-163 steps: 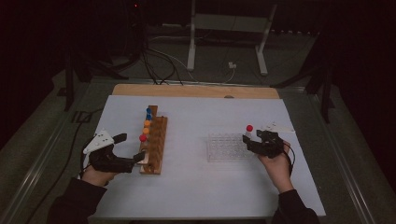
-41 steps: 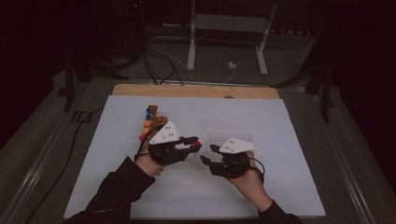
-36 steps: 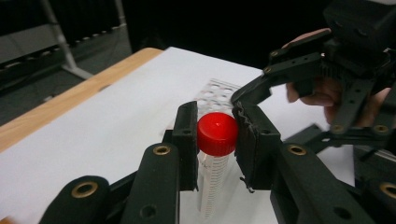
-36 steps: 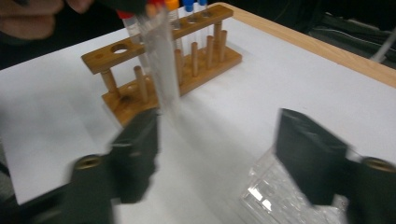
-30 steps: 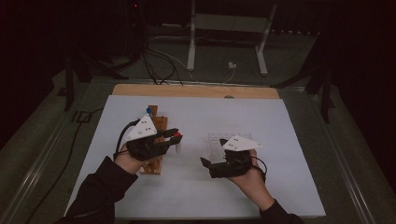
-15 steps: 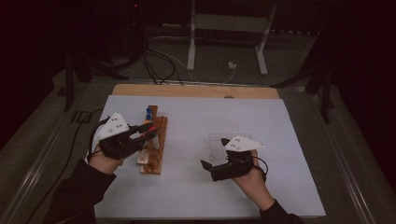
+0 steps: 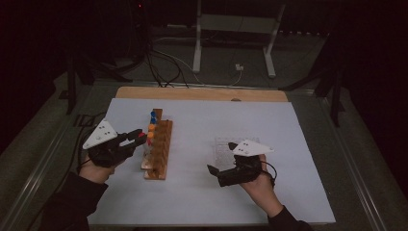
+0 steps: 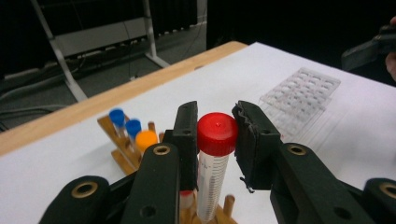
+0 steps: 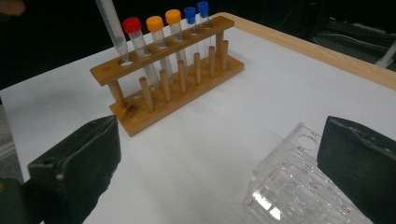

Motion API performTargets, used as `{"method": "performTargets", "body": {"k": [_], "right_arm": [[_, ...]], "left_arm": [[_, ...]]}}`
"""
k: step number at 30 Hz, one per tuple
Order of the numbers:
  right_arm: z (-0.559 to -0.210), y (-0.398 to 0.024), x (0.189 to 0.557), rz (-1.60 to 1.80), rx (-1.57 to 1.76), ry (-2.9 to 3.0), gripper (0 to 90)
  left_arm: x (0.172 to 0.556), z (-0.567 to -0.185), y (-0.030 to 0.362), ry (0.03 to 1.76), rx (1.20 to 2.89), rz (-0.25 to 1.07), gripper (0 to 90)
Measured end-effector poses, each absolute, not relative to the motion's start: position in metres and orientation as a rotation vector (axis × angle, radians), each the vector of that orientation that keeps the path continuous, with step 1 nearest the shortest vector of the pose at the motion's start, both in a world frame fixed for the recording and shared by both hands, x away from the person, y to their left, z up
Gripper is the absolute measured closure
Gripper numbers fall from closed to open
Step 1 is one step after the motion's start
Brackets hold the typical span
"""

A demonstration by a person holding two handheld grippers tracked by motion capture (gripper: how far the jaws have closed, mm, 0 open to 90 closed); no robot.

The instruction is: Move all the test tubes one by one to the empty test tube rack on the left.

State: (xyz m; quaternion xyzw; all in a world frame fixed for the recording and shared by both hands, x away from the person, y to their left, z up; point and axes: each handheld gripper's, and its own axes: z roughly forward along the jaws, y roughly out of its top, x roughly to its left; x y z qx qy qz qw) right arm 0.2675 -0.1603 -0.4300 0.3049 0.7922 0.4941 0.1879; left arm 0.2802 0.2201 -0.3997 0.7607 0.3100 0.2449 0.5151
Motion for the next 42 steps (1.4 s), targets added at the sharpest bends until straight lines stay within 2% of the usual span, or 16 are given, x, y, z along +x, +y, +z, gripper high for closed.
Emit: {"method": "performTargets", "body": {"k": [13, 27, 30, 36, 40, 42], "right_arm": [[-0.43, -0.162, 0.268, 1.397, 0.866, 2.228, 0.0], [-0.43, -0.165, 0.268, 1.403, 0.869, 2.227, 0.0], [-0.429, -0.166, 0.268, 1.408, 0.869, 2.225, 0.0], [-0.429, -0.169, 0.266, 1.402, 0.866, 2.22, 0.0], [-0.431, -0.173, 0.264, 1.383, 0.861, 2.208, 0.0], [-0.433, -0.176, 0.264, 1.379, 0.862, 2.205, 0.0]], "left_arm": [[0.282, -0.435, 0.216, 0.782, 1.859, 0.559, 71.8], [0.283, -0.45, 0.212, 0.777, 1.928, 0.555, 70.2], [0.28, -0.448, 0.211, 0.76, 1.914, 0.548, 56.2], [0.271, -0.44, 0.21, 0.757, 1.882, 0.518, 21.4], [0.266, -0.439, 0.214, 0.751, 1.859, 0.481, 9.7], [0.265, -0.44, 0.217, 0.726, 1.857, 0.447, 0.8]]}}
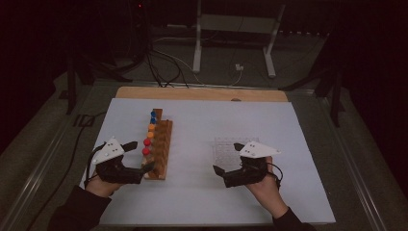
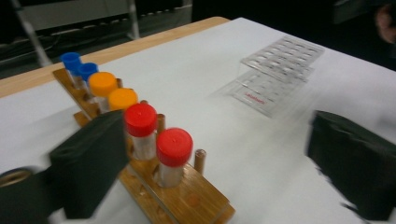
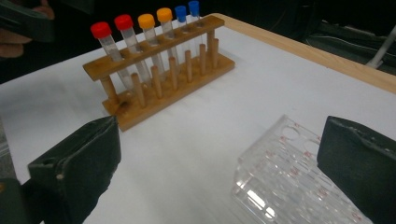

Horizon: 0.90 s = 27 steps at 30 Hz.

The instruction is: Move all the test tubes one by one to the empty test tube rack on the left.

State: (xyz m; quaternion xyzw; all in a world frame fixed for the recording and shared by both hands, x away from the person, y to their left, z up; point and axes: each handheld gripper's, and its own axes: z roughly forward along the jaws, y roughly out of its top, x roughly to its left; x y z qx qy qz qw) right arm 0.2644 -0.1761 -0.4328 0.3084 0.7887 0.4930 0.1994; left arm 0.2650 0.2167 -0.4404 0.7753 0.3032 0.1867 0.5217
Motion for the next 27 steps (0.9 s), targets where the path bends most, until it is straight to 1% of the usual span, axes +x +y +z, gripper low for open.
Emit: {"method": "performTargets", "body": {"k": [5, 13, 18, 27], "right_arm": [[-0.439, -0.185, 0.262, 1.355, 0.863, 2.194, 0.0], [-0.45, -0.199, 0.259, 1.349, 0.867, 2.188, 0.0], [-0.453, -0.204, 0.255, 1.334, 0.859, 2.193, 0.0], [-0.461, -0.22, 0.252, 1.333, 0.902, 2.176, 0.0]], "left_arm": [[0.26, -0.449, 0.225, 0.748, 1.863, 0.434, 0.5], [0.253, -0.48, 0.231, 0.775, 1.887, 0.459, 0.5], [0.25, -0.497, 0.232, 0.793, 1.907, 0.446, 0.5], [0.242, -0.513, 0.235, 0.856, 1.915, 0.453, 0.6]]}}
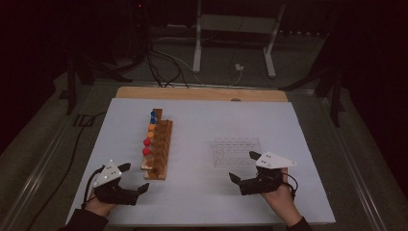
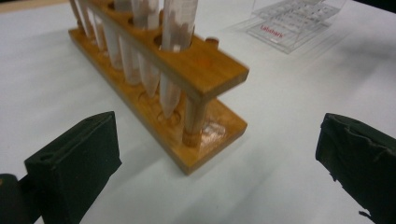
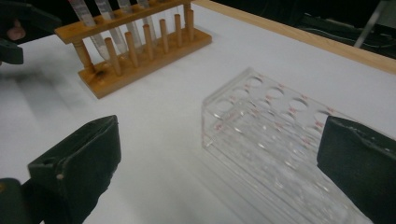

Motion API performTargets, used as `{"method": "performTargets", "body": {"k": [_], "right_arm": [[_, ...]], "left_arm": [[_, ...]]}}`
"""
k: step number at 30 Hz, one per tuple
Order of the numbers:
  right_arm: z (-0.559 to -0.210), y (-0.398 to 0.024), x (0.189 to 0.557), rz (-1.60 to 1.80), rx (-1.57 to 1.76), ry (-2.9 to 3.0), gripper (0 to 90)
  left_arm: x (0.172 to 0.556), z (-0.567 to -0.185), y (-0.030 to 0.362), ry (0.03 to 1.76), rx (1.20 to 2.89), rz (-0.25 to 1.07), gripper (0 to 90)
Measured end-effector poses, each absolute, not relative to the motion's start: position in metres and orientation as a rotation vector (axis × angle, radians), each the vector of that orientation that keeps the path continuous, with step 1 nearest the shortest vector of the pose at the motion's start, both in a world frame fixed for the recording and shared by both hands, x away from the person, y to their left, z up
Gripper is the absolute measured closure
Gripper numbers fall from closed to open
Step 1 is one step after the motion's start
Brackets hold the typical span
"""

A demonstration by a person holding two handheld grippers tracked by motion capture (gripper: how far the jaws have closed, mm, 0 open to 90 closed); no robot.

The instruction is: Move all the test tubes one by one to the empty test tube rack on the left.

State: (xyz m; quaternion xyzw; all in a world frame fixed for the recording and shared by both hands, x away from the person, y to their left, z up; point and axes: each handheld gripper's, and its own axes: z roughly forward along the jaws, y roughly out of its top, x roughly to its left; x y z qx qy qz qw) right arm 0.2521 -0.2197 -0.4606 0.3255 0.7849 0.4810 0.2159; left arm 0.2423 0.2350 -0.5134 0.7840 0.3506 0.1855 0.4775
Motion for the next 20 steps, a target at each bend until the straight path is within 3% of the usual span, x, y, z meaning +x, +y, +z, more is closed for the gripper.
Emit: {"method": "performTargets", "body": {"k": [12, 20], "right_arm": [[-0.479, -0.252, 0.252, 1.273, 0.961, 2.116, 0.0], [-0.482, -0.252, 0.252, 1.252, 0.925, 2.107, 0.0]], "left_arm": [[0.239, -0.516, 0.229, 0.822, 1.928, 0.455, 0.6], [0.239, -0.515, 0.229, 0.816, 1.917, 0.456, 0.6]]}}
